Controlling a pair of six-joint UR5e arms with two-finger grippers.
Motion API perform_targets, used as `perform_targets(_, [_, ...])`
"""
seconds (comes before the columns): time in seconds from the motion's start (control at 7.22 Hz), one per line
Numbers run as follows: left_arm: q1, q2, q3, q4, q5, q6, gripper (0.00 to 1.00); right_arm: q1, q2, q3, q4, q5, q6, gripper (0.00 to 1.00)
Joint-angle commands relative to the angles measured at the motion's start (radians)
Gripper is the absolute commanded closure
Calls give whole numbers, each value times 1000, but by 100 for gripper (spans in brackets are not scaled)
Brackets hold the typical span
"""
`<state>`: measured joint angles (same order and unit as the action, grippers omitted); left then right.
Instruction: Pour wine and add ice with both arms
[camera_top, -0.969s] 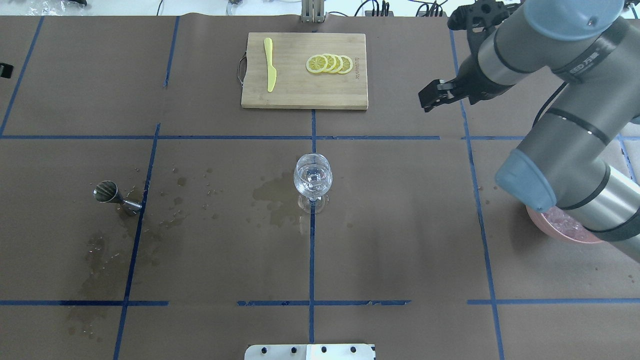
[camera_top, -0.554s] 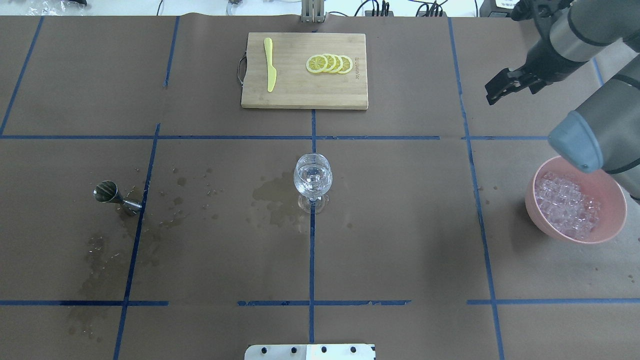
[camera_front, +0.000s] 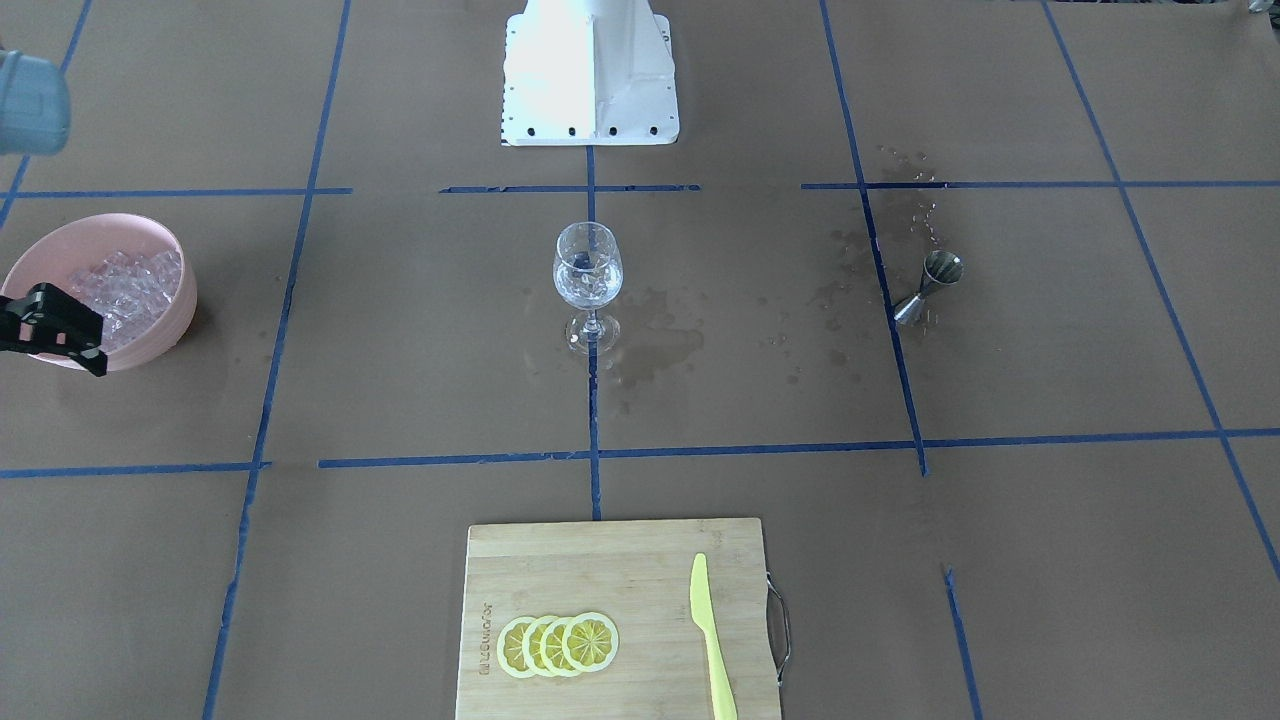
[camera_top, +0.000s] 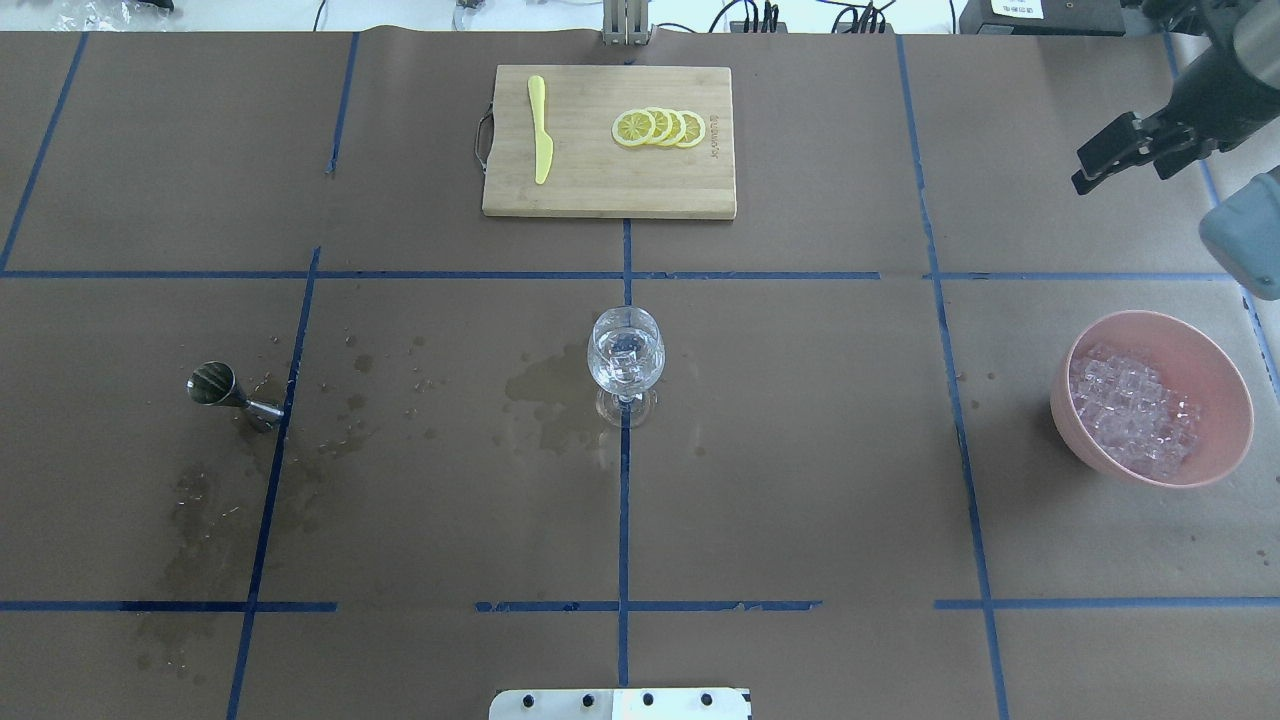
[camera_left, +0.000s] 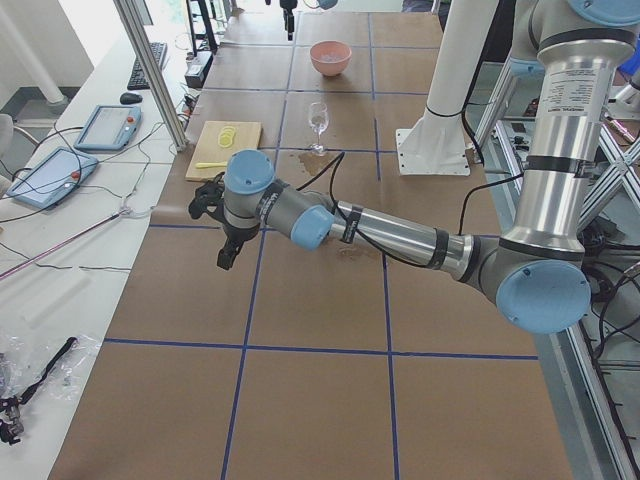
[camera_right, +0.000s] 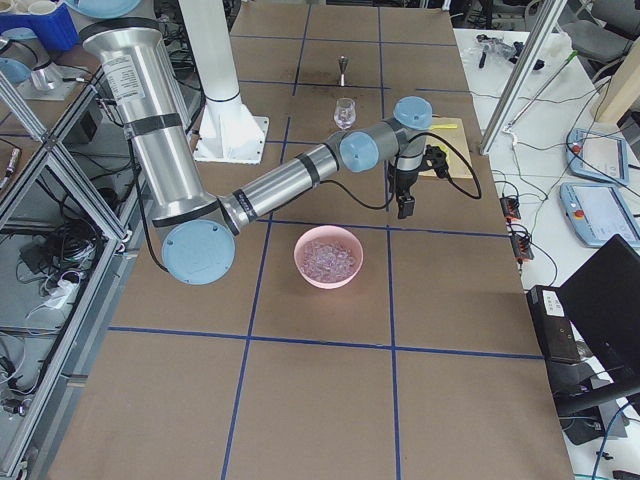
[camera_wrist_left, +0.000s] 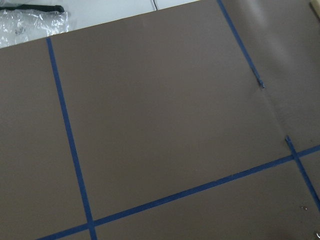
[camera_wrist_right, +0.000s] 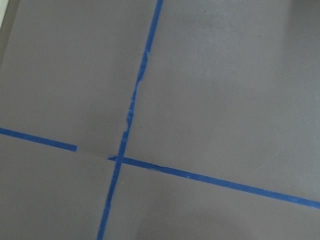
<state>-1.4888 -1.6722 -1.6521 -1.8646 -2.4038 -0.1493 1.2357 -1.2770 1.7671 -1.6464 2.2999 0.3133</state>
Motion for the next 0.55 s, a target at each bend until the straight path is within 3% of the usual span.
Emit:
perform_targets(0.0, [-8,8,38,1,6,-38,0,108,-48,-60,-6,67,-127,0])
perform_targets(0.28, [-8,6,48,11,21,-30,0,180,-77,-119,-4,66,-204,0])
perform_targets(0.42, [-8,6,37,83,25,9,0,227,-79,-173,-4,55,-314,0])
